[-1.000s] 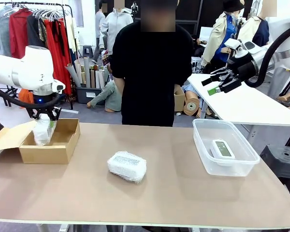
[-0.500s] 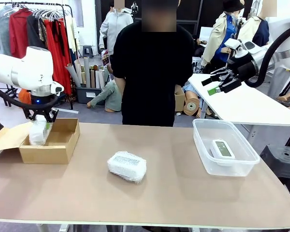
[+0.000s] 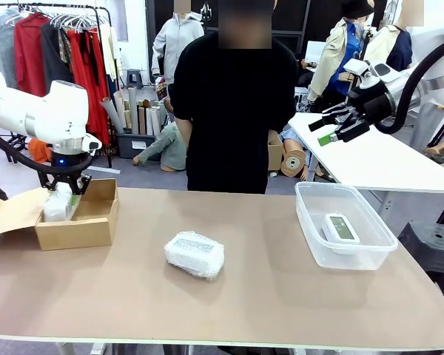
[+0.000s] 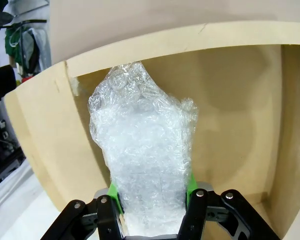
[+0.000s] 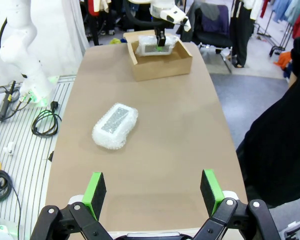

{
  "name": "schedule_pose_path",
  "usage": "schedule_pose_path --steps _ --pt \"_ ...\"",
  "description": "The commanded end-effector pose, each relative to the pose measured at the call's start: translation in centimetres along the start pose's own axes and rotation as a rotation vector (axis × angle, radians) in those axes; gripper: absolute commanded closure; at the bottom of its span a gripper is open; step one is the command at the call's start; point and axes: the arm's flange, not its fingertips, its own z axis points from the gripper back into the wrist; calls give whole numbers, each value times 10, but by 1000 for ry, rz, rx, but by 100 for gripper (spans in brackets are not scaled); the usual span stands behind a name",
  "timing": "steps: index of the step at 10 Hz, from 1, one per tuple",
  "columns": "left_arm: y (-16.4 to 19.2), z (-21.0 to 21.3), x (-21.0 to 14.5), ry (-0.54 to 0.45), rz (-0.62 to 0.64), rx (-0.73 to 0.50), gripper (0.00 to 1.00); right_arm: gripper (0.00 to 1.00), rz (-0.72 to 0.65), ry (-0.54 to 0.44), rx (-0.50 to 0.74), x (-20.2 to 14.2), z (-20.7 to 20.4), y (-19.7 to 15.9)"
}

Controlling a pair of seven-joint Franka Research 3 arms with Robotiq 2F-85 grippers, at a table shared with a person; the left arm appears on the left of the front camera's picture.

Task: Separate and place wrapped and unwrapped clocks.
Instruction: If the picked Digital clock is wrapped, place it in the Package Box ; if not, place it in the Organizing box.

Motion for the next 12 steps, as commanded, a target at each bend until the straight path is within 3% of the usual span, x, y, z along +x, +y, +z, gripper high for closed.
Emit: schedule_pose_path --steps 1,8,12 --pt "-2 1 9 -22 -7 2 100 0 8 0 -2 1 1 1" --pt "-12 -11 9 4 38 -35 100 0 8 0 -2 1 1 1" --pt "-12 -9 7 1 53 -34 23 0 8 0 -2 1 1 1"
